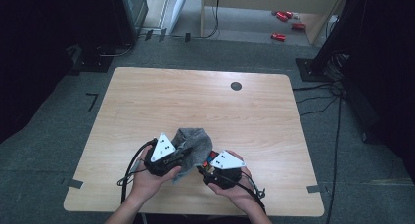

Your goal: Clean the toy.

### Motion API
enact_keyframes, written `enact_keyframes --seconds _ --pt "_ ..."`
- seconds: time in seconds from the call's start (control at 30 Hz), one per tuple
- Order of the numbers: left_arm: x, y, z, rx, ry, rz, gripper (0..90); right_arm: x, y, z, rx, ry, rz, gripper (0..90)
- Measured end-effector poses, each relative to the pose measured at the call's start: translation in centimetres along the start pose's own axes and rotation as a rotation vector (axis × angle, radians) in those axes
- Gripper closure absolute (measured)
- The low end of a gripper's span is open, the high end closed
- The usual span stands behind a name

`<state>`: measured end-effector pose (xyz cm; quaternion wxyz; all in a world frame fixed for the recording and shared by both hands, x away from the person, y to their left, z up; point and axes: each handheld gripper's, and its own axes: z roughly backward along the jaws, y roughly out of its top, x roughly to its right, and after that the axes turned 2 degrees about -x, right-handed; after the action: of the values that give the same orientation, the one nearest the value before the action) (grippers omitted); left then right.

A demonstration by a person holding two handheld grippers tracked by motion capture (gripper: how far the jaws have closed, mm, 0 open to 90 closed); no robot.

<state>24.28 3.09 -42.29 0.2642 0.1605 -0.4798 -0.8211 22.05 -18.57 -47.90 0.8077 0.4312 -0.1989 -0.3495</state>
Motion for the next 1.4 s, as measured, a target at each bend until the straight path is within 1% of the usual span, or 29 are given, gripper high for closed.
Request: enact_keyframes --seconds 0.07,0.1,0.17,0.2,0.23,0.27,0.3,0.33,0.43,0.5,0.53,0.6,0.67,0.7,0.73,0.77,0.83,0.87,0.9,0.93,1.0,1.07,1.1,1.13,1.17,1.23,1.27,1.33,1.4 --pt "0.8 0.3 -0.2 0.007 -0.053 -0.008 71.6 -0.1 0.0 -0.1 -0.006 -0.002 0.002 34.9" --pt "1.2 0.2 -0.5 -0.008 -0.055 -0.021 71.1 -0.3 0.0 -0.1 -0.005 0.002 0.009 34.9" --pt "1.6 -0.1 -1.1 -0.039 -0.028 -0.049 70.9 -0.4 0.1 -0.1 0.000 0.001 0.013 34.9" --pt "1.6 -0.2 -1.2 -0.041 -0.023 -0.047 70.8 -0.4 0.2 0.0 0.000 0.000 0.019 34.9" --pt "1.4 -0.3 -1.3 -0.051 -0.008 -0.046 71.0 -0.5 0.1 0.0 -0.016 -0.020 0.038 34.9" --pt "1.3 -0.3 -1.3 -0.061 0.021 -0.060 71.0 -0.5 0.1 0.0 -0.016 -0.020 0.038 34.9" --pt "0.8 -0.4 -1.2 -0.072 0.069 -0.057 71.4 -0.5 0.0 0.0 -0.016 -0.016 0.031 34.9" --pt "0.8 -0.4 -1.2 -0.072 0.069 -0.057 71.4 -0.5 0.0 0.0 -0.016 -0.016 0.031 34.9" --pt "0.0 -0.6 -1.0 -0.085 0.096 -0.027 71.5 -0.3 0.0 0.0 -0.014 -0.017 0.021 34.9" --pt "0.0 -0.5 -0.9 -0.075 0.086 -0.018 71.5 -0.3 0.0 -0.1 -0.014 -0.016 0.014 34.9" --pt "0.3 -0.4 -0.8 -0.062 0.066 -0.021 71.5 -0.3 -0.1 -0.2 -0.016 -0.017 0.014 34.9" --pt "1.1 -0.1 -0.7 -0.039 0.015 -0.043 71.3 -0.3 -0.2 -0.3 -0.022 -0.014 0.011 34.9" --pt "1.9 0.1 -1.0 -0.035 -0.018 -0.062 70.9 -0.5 -0.2 -0.5 -0.024 -0.010 0.019 34.9" --pt "2.1 0.1 -1.2 -0.046 -0.014 -0.072 70.8 -0.6 -0.1 -0.5 -0.021 -0.009 0.023 34.9" --pt "2.1 -0.2 -1.5 -0.060 0.007 -0.084 70.6 -0.7 0.0 -0.4 -0.018 -0.004 0.025 34.9" --pt "2.1 -0.2 -1.5 -0.060 0.007 -0.084 70.8 -0.7 0.0 -0.4 -0.018 -0.004 0.025 34.9" --pt "1.5 -0.4 -1.5 -0.077 0.040 -0.070 71.1 -0.8 0.0 -0.3 -0.028 -0.014 0.034 34.9" --pt "0.8 -0.5 -1.3 -0.084 0.083 -0.058 71.4 -0.6 -0.1 -0.3 -0.027 -0.012 0.033 34.9" --pt "0.4 -0.6 -1.2 -0.088 0.096 -0.046 71.5 -0.5 -0.1 -0.2 -0.024 -0.014 0.030 34.9" --pt "0.4 -0.6 -1.2 -0.088 0.096 -0.046 71.6 -0.5 -0.1 -0.2 -0.024 -0.014 0.030 34.9" --pt "-0.2 -0.6 -0.9 -0.080 0.097 -0.014 71.6 -0.4 -0.1 -0.1 -0.014 -0.011 0.015 34.9" --pt "-0.3 -0.4 -0.6 -0.059 0.073 0.002 71.6 -0.3 0.0 0.0 -0.006 -0.011 0.010 34.9" --pt "0.4 -0.1 -0.5 -0.039 0.030 -0.001 71.4 -0.3 -0.1 -0.1 -0.008 -0.012 0.015 34.9" --pt "0.4 -0.1 -0.5 -0.039 0.030 -0.001 71.3 -0.3 -0.1 -0.1 -0.008 -0.012 0.015 34.9" --pt "0.8 0.1 -0.6 -0.033 0.007 -0.007 71.3 -0.4 -0.1 -0.2 -0.014 -0.012 0.014 34.9" --pt "1.7 0.3 -0.8 -0.035 -0.019 -0.040 71.0 -0.6 -0.1 -0.4 -0.021 -0.008 0.019 34.9" --pt "2.0 0.3 -1.0 -0.045 -0.014 -0.056 70.9 -0.7 -0.1 -0.5 -0.021 -0.006 0.020 34.9" --pt "2.0 0.0 -1.4 -0.068 0.018 -0.080 71.1 -0.7 0.0 -0.4 -0.013 -0.001 0.021 34.9" --pt "1.4 -0.3 -1.4 -0.076 0.044 -0.064 71.5 -0.7 0.0 -0.2 -0.016 -0.004 0.026 34.9"
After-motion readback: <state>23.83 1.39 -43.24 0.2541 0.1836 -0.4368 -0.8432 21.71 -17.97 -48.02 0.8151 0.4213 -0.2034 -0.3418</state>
